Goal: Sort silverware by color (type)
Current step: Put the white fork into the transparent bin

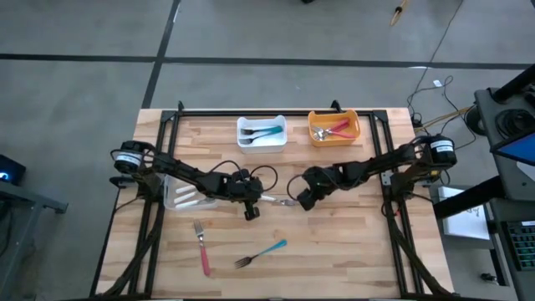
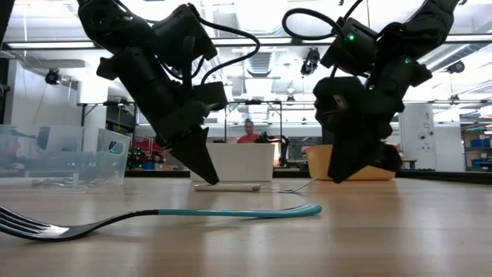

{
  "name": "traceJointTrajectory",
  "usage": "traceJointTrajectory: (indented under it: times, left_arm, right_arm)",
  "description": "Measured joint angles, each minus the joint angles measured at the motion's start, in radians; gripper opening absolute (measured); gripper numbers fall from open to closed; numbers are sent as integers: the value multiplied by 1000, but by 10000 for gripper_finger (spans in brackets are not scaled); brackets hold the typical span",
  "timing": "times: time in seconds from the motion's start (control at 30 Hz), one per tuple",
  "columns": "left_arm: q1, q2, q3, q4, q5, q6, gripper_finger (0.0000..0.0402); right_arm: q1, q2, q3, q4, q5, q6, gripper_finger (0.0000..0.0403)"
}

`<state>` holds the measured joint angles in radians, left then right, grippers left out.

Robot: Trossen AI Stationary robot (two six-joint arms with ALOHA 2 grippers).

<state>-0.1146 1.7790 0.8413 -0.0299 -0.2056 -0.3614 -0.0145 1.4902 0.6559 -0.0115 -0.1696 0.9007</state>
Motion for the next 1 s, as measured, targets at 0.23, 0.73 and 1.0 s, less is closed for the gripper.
traceJointTrajectory:
  times: [0.23, 0.73, 1.0]
  left_arm:
    - [0, 1, -1, 2, -20, 0, 0]
    - [0, 3, -2, 11, -24, 4, 0]
    - [0, 4, -3, 21, -27, 4, 0]
  right_arm:
    - [26, 11, 0, 36, -12, 90, 122]
    - [36, 104, -1, 241, 36, 158, 216]
    - [36, 136, 0, 294, 39, 162, 214]
